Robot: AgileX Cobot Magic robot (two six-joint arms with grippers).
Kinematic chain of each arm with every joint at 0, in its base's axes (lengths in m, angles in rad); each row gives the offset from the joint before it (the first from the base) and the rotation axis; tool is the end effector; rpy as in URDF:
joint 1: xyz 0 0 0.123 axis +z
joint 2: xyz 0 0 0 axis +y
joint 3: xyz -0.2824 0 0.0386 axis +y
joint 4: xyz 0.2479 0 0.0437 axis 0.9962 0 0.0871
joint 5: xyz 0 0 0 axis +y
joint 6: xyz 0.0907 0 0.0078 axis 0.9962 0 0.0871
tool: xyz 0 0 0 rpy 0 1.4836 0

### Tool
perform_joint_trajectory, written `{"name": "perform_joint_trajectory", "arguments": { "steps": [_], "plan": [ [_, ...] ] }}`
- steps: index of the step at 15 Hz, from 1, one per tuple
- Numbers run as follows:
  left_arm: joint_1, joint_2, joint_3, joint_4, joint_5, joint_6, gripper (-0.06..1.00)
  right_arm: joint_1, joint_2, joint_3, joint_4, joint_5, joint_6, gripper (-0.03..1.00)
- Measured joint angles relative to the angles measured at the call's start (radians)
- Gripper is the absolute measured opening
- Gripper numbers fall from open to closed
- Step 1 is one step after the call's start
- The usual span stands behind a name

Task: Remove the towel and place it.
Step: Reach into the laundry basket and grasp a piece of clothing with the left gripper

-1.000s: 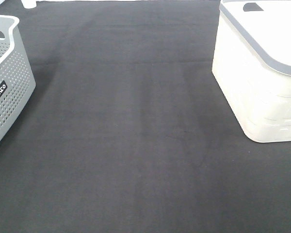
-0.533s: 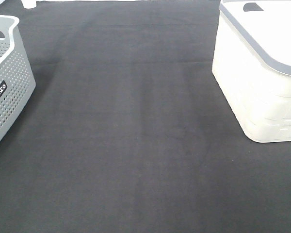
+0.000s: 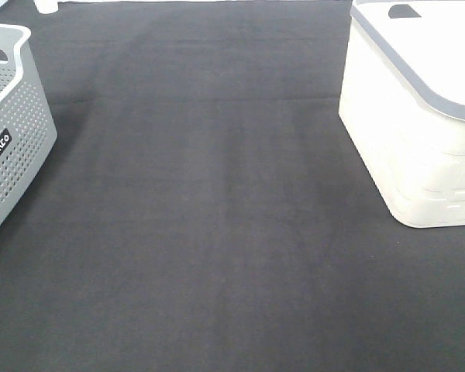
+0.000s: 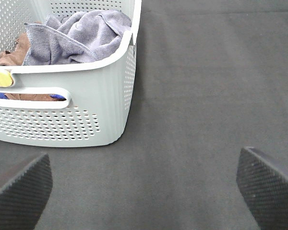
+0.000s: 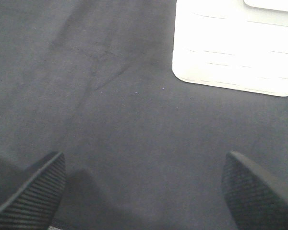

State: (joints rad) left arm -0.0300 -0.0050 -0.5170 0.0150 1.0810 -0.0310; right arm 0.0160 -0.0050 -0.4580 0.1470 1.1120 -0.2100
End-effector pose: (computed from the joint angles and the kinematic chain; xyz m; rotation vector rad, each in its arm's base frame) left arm -0.0084 0.0015 0.2802 -0.0021 2.0426 -0.0202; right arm -0.0040 0.0119 0.2622 -0.2476 2.1091 0.0640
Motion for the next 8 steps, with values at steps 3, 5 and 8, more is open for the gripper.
{"name": "perform_joint_trajectory", "arguments": {
  "steps": [3,5,8],
  "plan": [
    [0.000,0.000,0.000,0.000,0.000,0.000,0.99,0.000,0.000,0.000,0.000,0.000,0.000,0.84],
    [0.000,0.000,0.000,0.000,0.000,0.000,0.99,0.000,0.000,0.000,0.000,0.000,0.000,0.84],
    [0.000,0.000,0.000,0.000,0.000,0.000,0.99,0.000,0.000,0.000,0.000,0.000,0.000,0.84]
  ]
}}
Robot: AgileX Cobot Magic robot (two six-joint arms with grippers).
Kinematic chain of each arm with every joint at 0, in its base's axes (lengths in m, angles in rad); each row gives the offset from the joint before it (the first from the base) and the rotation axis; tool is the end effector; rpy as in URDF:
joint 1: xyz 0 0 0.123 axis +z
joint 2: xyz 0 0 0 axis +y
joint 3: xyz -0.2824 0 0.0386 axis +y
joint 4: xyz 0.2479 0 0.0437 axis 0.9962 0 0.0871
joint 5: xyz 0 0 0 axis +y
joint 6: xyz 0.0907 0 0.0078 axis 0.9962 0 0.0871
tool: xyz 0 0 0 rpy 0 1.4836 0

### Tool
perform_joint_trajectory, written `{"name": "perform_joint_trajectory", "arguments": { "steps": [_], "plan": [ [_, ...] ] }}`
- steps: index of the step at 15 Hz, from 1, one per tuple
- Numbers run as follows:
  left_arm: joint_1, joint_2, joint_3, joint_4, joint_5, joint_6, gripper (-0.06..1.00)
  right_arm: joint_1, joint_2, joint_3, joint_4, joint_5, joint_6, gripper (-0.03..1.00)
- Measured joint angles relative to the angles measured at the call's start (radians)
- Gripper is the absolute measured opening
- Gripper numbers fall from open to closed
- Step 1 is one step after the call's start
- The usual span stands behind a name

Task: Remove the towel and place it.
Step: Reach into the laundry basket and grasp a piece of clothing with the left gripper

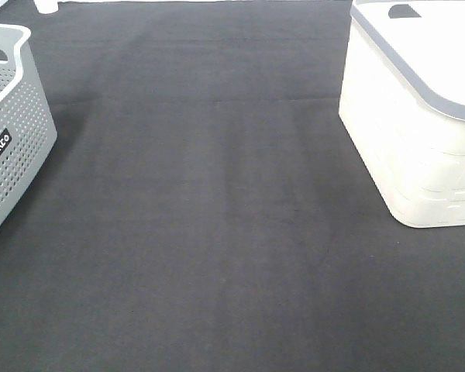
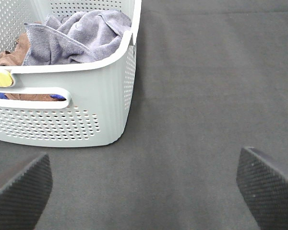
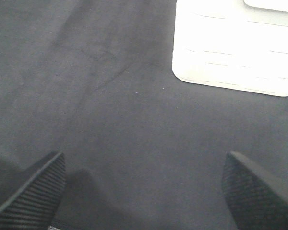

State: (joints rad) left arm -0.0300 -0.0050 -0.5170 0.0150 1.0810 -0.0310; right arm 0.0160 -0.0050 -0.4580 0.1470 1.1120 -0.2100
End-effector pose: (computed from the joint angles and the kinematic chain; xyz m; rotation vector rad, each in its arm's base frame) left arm -0.0084 0.0015 0.2802 -0.0021 2.0426 -0.0202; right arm -0.0040 0.0119 0.2622 -0.2476 2.1091 0.0640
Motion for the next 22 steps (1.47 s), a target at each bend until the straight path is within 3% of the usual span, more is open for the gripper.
{"name": "perform_joint_trajectory", "arguments": {
  "steps": [6,13,19,22],
  "plan": [
    [0.000,0.122,-0.038,-0.006,0.034,0.001,0.99,0.000,0.000,0.000,0.000,0.000,0.000,0.84],
    [0.000,0.533,-0.359,0.001,0.134,0.077,0.97,0.000,0.000,0.000,0.000,0.000,0.000,0.84],
    [0.000,0.944,-0.691,0.013,0.135,0.412,0.97,0.000,0.000,0.000,0.000,0.000,0.000,0.84],
    [0.000,1.108,-0.793,0.084,0.134,0.619,0.97,0.000,0.000,0.000,0.000,0.000,0.000,0.84]
  ]
}}
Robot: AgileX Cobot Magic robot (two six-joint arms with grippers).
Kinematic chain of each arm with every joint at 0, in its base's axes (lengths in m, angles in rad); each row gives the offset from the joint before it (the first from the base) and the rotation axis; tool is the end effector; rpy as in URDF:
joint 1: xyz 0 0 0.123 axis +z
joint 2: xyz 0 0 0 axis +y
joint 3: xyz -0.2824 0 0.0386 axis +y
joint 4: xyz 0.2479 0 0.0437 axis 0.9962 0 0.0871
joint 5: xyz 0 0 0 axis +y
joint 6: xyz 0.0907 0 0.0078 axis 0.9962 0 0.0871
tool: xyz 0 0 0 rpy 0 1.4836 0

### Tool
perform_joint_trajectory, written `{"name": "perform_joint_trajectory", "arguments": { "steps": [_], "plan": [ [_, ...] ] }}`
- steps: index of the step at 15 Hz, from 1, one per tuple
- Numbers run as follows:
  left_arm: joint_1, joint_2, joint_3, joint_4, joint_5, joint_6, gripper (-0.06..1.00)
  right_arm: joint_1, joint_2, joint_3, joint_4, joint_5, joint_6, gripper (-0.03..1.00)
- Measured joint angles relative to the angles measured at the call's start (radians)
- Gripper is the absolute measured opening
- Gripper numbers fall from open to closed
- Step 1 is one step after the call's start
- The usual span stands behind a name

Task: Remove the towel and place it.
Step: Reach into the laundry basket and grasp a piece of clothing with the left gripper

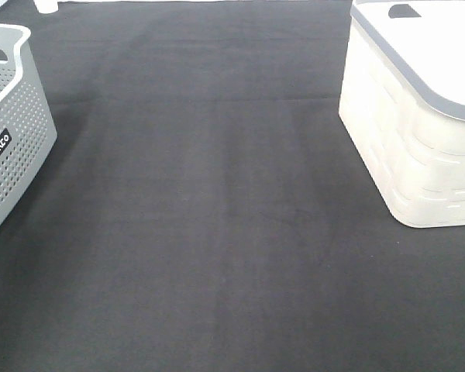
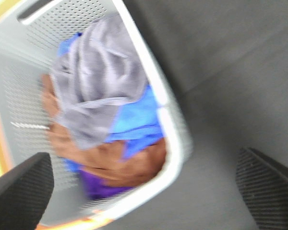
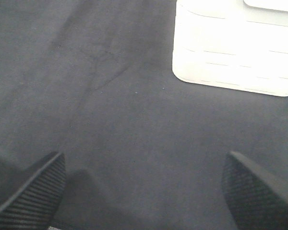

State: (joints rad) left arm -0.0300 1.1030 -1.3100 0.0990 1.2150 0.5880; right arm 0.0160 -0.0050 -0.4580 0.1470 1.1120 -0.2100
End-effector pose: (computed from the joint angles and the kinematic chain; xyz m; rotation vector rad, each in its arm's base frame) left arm 0.1958 0.0026 0.4140 0.7706 2.4006 0.3606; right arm -0.0040 0.0119 0.2622 -0.2476 2.1091 0.0640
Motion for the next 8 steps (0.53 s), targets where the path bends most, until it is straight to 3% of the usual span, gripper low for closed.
{"name": "perform_joint_trajectory", "arguments": {
  "steps": [3,6,8],
  "plan": [
    [0.086,0.112,-0.022,0.020,-0.091,0.234,0.97,0.000,0.000,0.000,0.000,0.000,0.000,0.84],
    [0.208,0.212,-0.024,0.017,-0.144,0.304,0.97,0.000,0.000,0.000,0.000,0.000,0.000,0.84],
    [0.244,0.268,-0.024,0.016,-0.151,0.350,0.97,0.000,0.000,0.000,0.000,0.000,0.000,0.84]
  ]
}}
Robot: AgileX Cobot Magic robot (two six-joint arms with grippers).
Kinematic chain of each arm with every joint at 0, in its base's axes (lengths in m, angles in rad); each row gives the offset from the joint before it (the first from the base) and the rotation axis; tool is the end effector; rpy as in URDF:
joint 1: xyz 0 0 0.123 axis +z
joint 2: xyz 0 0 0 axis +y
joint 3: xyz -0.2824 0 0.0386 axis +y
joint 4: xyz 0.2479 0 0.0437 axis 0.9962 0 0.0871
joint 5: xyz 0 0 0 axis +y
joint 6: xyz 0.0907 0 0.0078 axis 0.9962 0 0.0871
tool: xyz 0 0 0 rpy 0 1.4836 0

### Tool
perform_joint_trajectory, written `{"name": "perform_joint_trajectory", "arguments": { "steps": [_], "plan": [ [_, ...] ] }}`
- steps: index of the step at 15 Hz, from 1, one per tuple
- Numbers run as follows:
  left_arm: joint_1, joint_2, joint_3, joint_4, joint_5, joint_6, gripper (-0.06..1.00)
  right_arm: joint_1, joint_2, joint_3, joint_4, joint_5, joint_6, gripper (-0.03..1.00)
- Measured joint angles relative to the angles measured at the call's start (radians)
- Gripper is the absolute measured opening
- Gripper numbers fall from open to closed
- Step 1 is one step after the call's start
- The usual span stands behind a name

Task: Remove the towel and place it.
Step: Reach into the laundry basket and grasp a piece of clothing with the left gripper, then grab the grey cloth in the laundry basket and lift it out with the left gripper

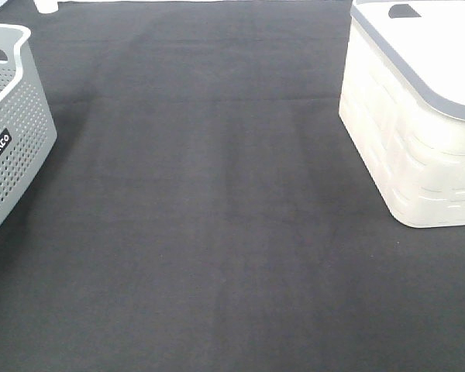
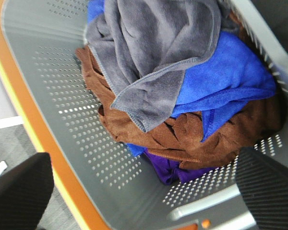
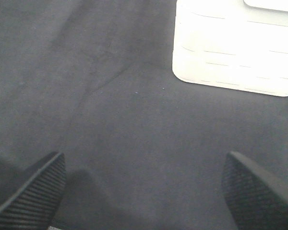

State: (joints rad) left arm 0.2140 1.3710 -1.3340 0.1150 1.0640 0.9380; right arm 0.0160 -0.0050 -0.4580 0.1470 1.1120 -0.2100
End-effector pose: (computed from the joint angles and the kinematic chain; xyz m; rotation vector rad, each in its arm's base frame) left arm 0.2708 0.0682 0.3651 0.9844 2.4969 0.5492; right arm -0.0040 0.0119 0.2622 -0.2476 2.1091 0.0640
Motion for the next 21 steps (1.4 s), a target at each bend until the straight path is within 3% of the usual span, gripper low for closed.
{"name": "perform_joint_trajectory", "arguments": {
  "steps": [5,8,14,16,19,21],
  "plan": [
    [0.065,0.197,0.000,0.007,-0.094,0.133,0.97,0.000,0.000,0.000,0.000,0.000,0.000,0.84],
    [0.062,0.353,0.000,0.067,-0.277,0.198,0.95,0.000,0.000,0.000,0.000,0.000,0.000,0.84],
    [0.018,0.518,-0.021,0.155,-0.314,0.204,0.91,0.000,0.000,0.000,0.000,0.000,0.000,0.84],
    [0.001,0.547,-0.044,0.156,-0.322,0.204,0.79,0.000,0.000,0.000,0.000,0.000,0.000,0.84],
    [-0.019,0.558,-0.049,0.156,-0.319,0.204,0.47,0.000,0.000,0.000,0.000,0.000,0.000,0.84],
    [-0.020,0.558,-0.050,0.160,-0.310,0.196,0.39,0.000,0.000,0.000,0.000,0.000,0.000,0.84]
  ]
}}
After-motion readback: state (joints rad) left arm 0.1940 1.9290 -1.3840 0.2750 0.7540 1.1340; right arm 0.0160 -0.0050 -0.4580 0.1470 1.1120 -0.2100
